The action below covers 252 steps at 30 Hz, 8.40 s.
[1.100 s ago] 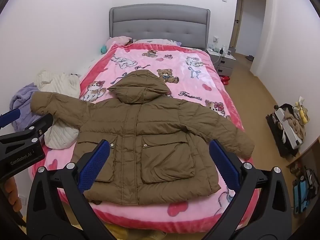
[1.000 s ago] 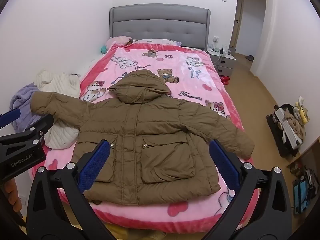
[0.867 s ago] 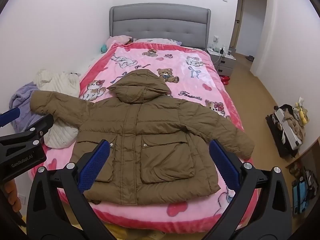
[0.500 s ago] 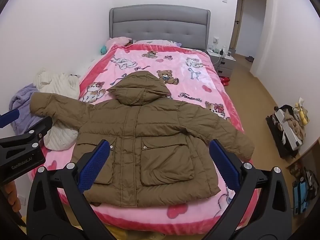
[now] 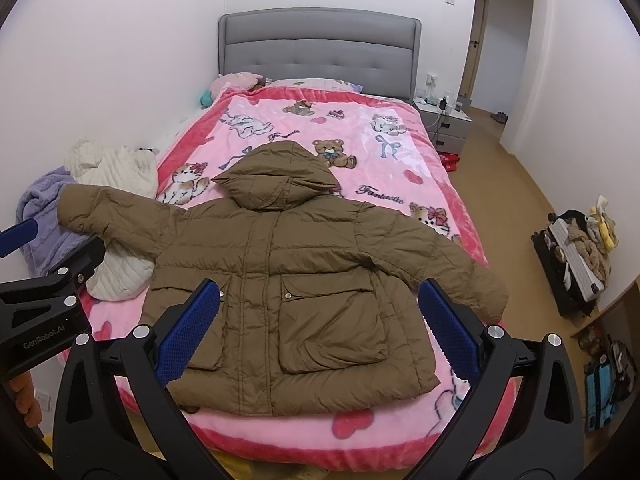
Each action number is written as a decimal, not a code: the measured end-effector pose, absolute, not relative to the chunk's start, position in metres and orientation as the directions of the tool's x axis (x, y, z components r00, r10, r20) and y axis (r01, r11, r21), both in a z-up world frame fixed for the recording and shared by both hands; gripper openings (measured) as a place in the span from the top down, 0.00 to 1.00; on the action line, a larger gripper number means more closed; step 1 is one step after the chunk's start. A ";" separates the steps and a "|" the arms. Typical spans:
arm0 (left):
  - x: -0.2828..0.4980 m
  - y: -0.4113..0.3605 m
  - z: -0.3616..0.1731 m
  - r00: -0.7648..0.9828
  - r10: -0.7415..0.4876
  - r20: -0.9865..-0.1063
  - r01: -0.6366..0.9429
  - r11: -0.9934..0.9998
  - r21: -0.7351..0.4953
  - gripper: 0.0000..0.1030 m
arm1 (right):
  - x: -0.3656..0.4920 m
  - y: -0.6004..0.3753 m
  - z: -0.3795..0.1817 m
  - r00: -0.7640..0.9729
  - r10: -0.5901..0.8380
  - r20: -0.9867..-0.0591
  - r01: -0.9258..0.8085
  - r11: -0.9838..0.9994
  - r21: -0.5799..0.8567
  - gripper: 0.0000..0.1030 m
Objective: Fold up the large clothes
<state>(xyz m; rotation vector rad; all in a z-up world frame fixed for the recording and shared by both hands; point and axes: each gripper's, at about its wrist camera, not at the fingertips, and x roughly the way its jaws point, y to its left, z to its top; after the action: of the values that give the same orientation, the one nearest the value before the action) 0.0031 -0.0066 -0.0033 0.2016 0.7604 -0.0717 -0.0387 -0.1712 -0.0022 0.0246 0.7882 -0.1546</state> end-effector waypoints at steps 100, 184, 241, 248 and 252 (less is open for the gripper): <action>0.330 0.429 -0.157 0.877 -0.010 -0.480 -0.254 0.839 -0.481 0.90 | 0.144 0.035 -0.079 0.580 -0.056 -0.812 -0.096 0.986 -0.136 0.08; 0.330 0.068 -0.350 0.451 -0.134 -0.882 0.550 0.820 0.157 0.81 | 0.251 -0.281 -0.313 0.503 0.256 -0.825 -0.061 0.963 0.261 0.72; 0.448 0.043 -0.344 0.457 -0.327 -0.827 0.336 0.925 -0.180 0.05 | 0.334 -0.179 -0.339 0.617 0.097 -0.781 -0.060 0.995 0.076 0.08; 0.441 0.048 -0.349 0.472 -0.292 -0.832 0.386 0.917 -0.103 0.05 | 0.320 -0.189 -0.349 0.600 0.071 -0.797 -0.095 0.995 0.017 0.08; 0.442 0.062 -0.349 0.472 -0.319 -0.822 0.357 0.921 -0.153 0.05 | 0.317 -0.215 -0.354 0.586 0.058 -0.808 -0.034 0.998 0.046 0.08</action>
<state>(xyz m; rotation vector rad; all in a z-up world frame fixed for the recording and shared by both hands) 0.4423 0.0620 -0.3491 0.0422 0.9965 -0.4141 0.3170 -0.2152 -0.3539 0.0267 0.9428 0.0538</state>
